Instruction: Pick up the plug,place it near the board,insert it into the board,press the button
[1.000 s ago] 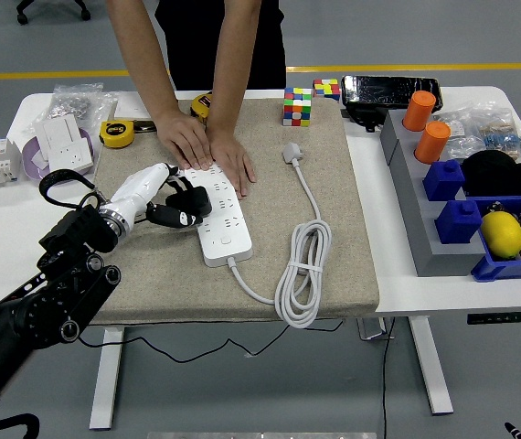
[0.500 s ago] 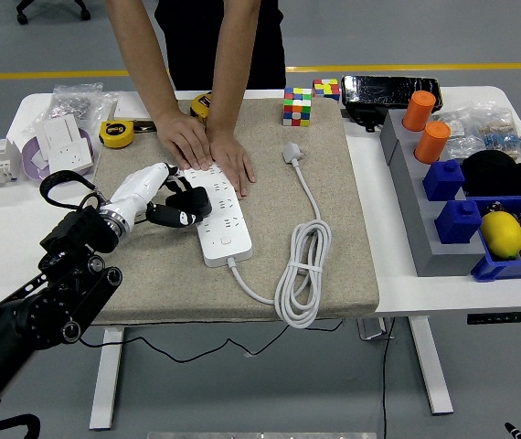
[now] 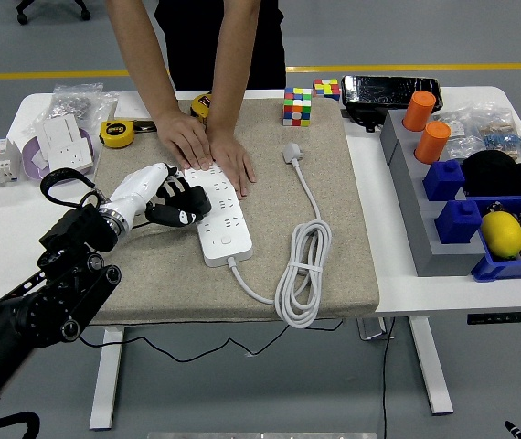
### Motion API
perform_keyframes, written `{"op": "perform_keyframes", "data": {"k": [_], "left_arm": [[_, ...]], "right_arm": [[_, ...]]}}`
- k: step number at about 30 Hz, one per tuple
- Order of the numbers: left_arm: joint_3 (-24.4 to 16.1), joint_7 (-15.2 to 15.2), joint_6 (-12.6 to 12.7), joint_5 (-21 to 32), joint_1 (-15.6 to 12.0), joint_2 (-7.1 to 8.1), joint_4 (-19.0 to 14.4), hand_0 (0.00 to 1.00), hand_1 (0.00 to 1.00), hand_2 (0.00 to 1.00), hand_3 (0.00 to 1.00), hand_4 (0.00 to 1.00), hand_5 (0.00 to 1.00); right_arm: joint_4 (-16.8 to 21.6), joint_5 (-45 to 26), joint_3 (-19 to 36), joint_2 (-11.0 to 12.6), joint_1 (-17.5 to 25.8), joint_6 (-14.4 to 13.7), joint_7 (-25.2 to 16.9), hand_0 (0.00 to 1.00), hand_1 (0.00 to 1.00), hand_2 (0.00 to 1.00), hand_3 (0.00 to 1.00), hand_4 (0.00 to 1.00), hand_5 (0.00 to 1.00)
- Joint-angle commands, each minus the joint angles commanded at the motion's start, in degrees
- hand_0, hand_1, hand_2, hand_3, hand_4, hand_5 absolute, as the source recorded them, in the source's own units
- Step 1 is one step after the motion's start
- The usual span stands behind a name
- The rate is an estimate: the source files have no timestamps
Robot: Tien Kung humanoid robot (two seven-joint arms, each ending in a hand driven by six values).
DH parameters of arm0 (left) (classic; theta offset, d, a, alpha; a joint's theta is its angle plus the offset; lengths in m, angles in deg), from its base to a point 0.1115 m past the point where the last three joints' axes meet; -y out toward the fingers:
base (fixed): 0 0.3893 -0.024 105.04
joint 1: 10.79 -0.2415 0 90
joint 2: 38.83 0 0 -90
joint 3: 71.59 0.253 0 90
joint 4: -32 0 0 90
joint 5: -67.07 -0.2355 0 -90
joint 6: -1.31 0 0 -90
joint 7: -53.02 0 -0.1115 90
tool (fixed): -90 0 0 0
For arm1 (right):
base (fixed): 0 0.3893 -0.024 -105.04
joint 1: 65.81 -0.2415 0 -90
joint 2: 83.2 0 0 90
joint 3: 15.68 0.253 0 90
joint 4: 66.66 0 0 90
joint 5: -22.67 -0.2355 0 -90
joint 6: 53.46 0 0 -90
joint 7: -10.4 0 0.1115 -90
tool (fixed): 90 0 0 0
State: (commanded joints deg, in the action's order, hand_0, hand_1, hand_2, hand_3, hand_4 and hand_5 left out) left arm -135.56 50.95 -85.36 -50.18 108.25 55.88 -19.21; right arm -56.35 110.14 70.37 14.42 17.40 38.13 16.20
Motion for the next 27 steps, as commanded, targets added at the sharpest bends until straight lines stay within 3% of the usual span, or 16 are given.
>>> {"op": "perform_keyframes", "data": {"k": [18,27], "left_arm": [[-0.9,0.7,-0.5,0.6,-0.3,0.49,-0.7,0.448,0.386,0.308,0.336,0.560,0.082],[-2.6,0.9,-0.7,1.4,-1.6,1.47,-4.3,0.449,0.387,0.310,0.331,0.555,0.075]], "right_arm": [[0.0,0.1,0.0,0.0,0.1,0.0,0.0,0.892,0.788,0.760,0.793,0.998,0.998],[0.0,0.1,0.0,0.0,0.3,0.0,0.1,0.892,0.788,0.760,0.794,0.998,0.998]]}}
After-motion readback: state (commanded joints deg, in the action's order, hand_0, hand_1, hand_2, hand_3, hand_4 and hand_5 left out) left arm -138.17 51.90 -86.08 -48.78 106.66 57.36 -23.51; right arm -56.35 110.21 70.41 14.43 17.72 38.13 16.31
